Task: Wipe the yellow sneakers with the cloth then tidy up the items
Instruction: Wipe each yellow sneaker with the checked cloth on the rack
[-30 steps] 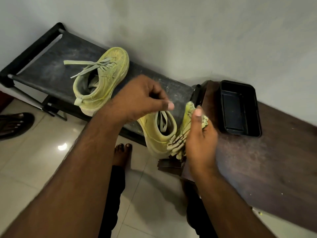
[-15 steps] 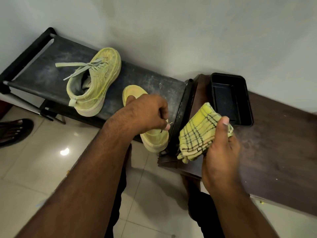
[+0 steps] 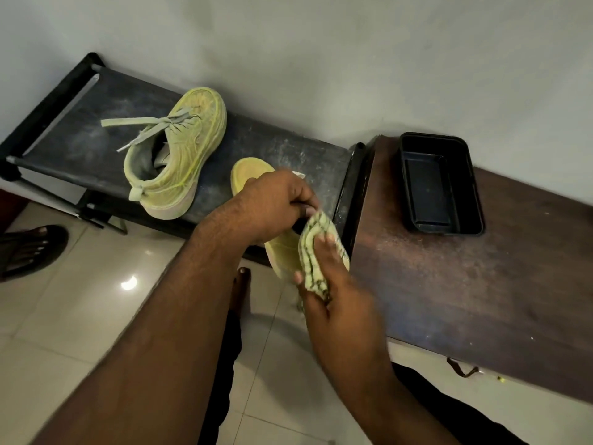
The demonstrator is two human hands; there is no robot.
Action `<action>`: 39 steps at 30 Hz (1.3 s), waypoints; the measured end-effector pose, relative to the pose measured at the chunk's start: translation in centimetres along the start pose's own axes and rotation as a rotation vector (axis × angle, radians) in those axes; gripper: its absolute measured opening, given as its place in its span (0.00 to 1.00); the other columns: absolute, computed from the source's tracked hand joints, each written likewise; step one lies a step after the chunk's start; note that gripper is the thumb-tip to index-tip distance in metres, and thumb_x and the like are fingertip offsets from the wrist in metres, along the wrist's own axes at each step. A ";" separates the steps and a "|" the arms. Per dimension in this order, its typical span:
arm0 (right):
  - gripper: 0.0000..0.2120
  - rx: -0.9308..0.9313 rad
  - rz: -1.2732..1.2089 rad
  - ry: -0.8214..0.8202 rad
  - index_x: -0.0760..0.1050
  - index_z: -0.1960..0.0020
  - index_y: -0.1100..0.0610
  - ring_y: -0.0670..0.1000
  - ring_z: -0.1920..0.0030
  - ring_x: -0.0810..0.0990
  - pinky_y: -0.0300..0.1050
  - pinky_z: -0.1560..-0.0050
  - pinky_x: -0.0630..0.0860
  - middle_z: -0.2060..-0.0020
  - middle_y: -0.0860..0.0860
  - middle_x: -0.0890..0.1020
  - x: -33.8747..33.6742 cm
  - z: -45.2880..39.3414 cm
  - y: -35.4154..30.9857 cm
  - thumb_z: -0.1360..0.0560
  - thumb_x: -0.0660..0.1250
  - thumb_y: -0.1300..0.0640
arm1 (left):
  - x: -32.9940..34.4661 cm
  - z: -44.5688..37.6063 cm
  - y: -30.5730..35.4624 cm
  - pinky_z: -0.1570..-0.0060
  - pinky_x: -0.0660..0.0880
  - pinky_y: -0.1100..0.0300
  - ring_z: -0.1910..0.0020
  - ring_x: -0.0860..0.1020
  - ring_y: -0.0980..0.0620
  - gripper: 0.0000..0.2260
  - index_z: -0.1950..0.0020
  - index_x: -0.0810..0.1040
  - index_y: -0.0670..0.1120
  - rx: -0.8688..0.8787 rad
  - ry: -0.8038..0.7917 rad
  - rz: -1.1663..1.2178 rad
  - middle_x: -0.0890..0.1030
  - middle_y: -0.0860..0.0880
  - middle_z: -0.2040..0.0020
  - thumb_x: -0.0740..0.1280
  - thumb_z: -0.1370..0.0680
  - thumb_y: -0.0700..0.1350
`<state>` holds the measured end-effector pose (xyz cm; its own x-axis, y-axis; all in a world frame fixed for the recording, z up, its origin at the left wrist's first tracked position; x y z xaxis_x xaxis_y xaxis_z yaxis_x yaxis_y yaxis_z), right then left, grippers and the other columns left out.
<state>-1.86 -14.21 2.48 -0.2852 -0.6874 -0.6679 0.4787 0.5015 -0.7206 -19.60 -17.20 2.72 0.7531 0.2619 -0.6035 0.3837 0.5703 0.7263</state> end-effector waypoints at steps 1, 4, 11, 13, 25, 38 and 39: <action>0.27 -0.003 0.115 -0.040 0.56 0.25 0.42 0.45 0.35 0.73 0.47 0.38 0.74 0.31 0.44 0.71 0.3 0.7 0.0 0.22 0.60 0.49 | 0.1 -0.1 -0.1 0.38 0.72 0.45 0.50 0.81 0.55 0.08 0.57 0.84 0.55 -0.004 0.004 0.028 0.83 0.60 0.58 0.70 0.24 0.41; 0.19 0.112 0.230 -0.179 0.66 0.32 0.42 0.45 0.49 0.80 0.45 0.48 0.78 0.47 0.44 0.81 0.3 1.5 -0.3 0.22 0.59 0.48 | 0.1 -0.4 -0.2 0.35 0.70 0.47 0.45 0.79 0.55 0.08 0.58 0.84 0.56 -0.009 0.007 0.049 0.84 0.59 0.53 0.70 0.24 0.43; 0.07 0.252 -0.254 0.336 0.80 0.48 0.51 0.36 0.66 0.81 0.29 0.71 0.75 0.66 0.42 0.82 -4.5 -1.7 -0.5 0.23 0.64 0.54 | -0.2 -0.3 -0.1 0.37 0.71 0.46 0.48 0.80 0.58 0.06 0.55 0.85 0.54 0.017 -0.008 0.058 0.83 0.61 0.55 0.70 0.24 0.43; 0.10 0.210 -0.307 0.449 0.79 0.43 0.52 0.35 0.63 0.81 0.28 0.68 0.75 0.62 0.42 0.83 -5.0 -2.3 -0.6 0.23 0.64 0.53 | -0.3 -0.1 0.1 0.37 0.71 0.45 0.48 0.80 0.57 0.07 0.54 0.84 0.54 0.025 -0.005 0.060 0.82 0.62 0.55 0.69 0.24 0.42; 0.43 -0.339 0.348 0.224 0.62 0.28 0.58 0.55 0.28 0.61 0.56 0.35 0.66 0.29 0.51 0.62 2.5 -0.7 1.8 0.38 0.73 0.74 | -0.5 0.2 0.7 0.48 0.74 0.66 0.50 0.78 0.64 0.16 0.34 0.76 0.52 -0.048 -0.055 0.276 0.80 0.58 0.49 0.60 0.18 0.39; 0.27 -0.315 0.473 -0.068 0.74 0.34 0.55 0.51 0.33 0.72 0.51 0.34 0.66 0.35 0.51 0.76 3.5 0.4 2.5 0.32 0.59 0.65 | -0.5 0.5 0.2 0.35 0.67 0.43 0.50 0.81 0.58 0.07 0.51 0.79 0.55 -0.035 -0.045 0.126 0.85 0.57 0.60 0.71 0.26 0.46; 0.27 -0.260 0.337 -0.079 0.75 0.35 0.51 0.46 0.36 0.73 0.47 0.35 0.68 0.38 0.47 0.78 2.5 0.4 2.0 0.32 0.61 0.66 | -0.5 0.5 0.3 0.34 0.65 0.44 0.51 0.80 0.58 0.05 0.54 0.79 0.53 -0.032 -0.028 0.086 0.84 0.58 0.61 0.73 0.28 0.48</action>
<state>-1.27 -15.15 -0.53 -0.0790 -0.4954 -0.8651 0.3060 0.8139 -0.4940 -19.58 -17.57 3.41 0.7977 0.2893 -0.5292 0.2998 0.5710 0.7642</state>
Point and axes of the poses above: each hand's wrist, its own z-axis away from the middle knuckle, its own x-axis out of the palm, y = z × x, the point moved 1 cm from there along -z, towards the middle knuckle
